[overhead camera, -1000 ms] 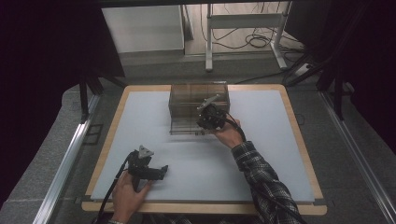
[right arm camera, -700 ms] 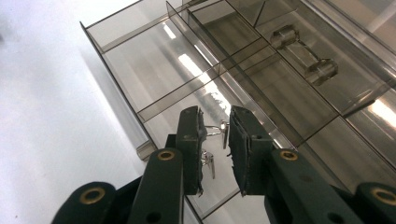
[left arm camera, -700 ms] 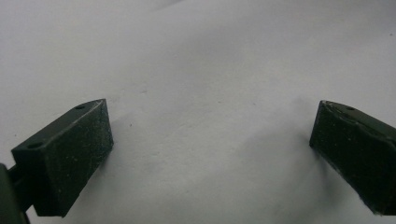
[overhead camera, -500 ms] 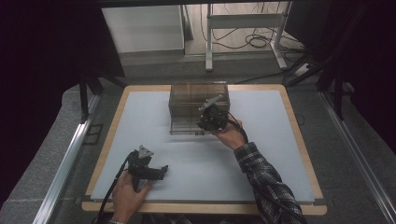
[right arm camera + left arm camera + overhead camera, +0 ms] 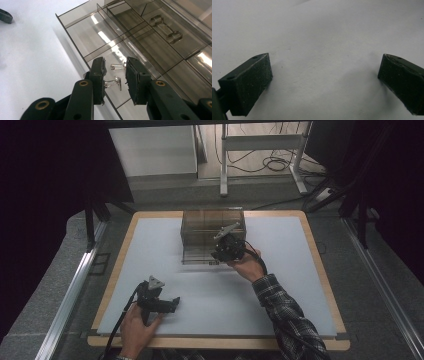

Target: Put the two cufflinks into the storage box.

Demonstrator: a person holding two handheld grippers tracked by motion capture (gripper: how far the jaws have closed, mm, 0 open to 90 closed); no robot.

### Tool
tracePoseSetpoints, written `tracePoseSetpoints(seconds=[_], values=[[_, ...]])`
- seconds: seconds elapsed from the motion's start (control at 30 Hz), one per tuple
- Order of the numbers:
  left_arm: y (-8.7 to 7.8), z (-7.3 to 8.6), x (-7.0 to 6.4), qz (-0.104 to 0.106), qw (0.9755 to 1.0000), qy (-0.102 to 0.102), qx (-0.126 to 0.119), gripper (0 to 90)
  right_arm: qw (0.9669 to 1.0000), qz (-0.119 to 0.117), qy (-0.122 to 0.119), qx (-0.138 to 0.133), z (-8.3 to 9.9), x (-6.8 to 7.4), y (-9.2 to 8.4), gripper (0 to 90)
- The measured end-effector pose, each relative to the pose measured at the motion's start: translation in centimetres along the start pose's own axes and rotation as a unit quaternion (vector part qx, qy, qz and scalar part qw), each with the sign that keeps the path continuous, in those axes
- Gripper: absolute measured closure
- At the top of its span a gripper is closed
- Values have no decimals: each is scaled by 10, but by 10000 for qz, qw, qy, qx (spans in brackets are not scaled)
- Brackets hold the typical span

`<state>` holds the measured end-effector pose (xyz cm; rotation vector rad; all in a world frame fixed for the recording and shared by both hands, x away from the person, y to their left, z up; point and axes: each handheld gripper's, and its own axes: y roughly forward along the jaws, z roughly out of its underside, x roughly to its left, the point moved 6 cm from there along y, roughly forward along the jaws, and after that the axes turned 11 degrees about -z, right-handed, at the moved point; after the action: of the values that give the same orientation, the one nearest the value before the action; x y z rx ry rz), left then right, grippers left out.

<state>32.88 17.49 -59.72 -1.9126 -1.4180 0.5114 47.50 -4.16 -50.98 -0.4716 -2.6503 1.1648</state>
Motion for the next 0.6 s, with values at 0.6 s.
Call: tracePoseSetpoints(seconds=[0.6], values=[[0,0,0,0,10000,3,1,0,9999,37,-58,-78,7,6,-7,575]])
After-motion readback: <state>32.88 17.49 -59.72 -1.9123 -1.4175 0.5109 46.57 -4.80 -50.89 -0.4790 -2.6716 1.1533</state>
